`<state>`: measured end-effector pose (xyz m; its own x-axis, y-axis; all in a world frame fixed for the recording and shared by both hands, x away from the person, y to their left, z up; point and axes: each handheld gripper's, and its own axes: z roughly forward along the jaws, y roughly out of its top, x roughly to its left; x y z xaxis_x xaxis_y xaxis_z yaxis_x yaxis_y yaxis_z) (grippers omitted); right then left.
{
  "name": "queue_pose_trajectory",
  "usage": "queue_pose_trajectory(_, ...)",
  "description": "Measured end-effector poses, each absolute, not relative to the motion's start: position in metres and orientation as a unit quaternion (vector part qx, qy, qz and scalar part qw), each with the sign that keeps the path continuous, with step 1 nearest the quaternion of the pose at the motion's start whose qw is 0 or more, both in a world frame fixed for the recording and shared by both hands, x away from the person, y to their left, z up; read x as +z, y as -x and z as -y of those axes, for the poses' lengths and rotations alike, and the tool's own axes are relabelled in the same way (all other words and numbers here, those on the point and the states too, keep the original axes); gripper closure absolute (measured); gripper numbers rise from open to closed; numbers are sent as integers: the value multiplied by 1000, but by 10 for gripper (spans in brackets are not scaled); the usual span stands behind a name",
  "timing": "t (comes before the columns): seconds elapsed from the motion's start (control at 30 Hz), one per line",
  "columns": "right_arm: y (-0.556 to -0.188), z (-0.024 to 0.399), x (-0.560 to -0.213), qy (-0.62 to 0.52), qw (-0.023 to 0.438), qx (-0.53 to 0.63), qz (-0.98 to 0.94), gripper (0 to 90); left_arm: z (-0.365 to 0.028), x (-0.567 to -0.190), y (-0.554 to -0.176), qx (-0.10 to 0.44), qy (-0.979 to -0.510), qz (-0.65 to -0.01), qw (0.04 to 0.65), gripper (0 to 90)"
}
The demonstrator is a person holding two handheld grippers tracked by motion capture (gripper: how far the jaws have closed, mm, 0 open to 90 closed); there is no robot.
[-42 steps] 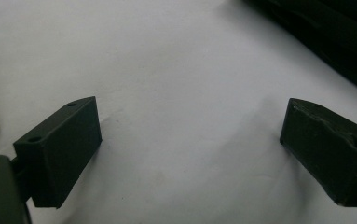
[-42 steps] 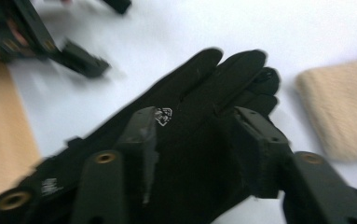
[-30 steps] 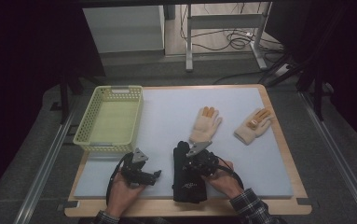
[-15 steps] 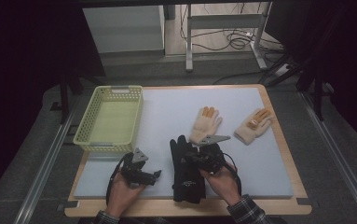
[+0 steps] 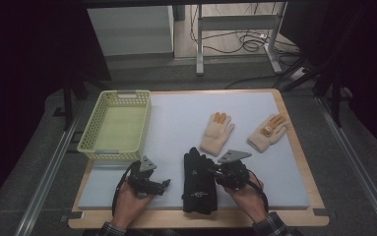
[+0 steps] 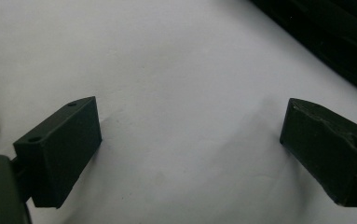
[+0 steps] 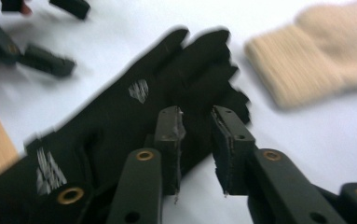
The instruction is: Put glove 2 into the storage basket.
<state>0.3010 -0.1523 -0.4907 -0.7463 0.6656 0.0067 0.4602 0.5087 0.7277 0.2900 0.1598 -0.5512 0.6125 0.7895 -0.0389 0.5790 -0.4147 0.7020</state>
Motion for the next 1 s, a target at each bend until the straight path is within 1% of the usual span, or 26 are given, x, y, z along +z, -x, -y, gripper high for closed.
queue_pose_trajectory(0.07, -296, 161, -495, -331, 136, 362, -861, 740, -160, -551, -290, 151, -827, -413, 349, 55)
queue_pose_trajectory(0.2, -286, 172, -508, -332, 111, 354, -867, 749, -160, -551, -290, 151, -827, -414, 349, 55)
queue_pose_trajectory(0.37, -276, 168, -511, -319, 80, 369, -870, 749, -160, -551, -290, 150, -827, -414, 349, 54)
queue_pose_trajectory(0.57, -270, 156, -510, -297, 72, 378, -874, 747, -160, -551, -290, 150, -828, -413, 348, 54)
queue_pose_trajectory(0.63, -270, 157, -511, -298, 77, 375, -874, 727, -160, -551, -290, 150, -828, -413, 348, 54)
queue_pose_trajectory(0.73, -268, 163, -511, -297, 79, 370, -877, 726, -161, -551, -290, 149, -828, -412, 349, 55)
queue_pose_trajectory(0.87, -262, 167, -519, -289, 68, 362, -884, 731, -163, -550, -288, 149, -829, -405, 356, 55)
queue_pose_trajectory(1.0, -261, 161, -528, -287, 59, 376, -879, 731, -171, -550, -286, 154, -830, -411, 344, 40)
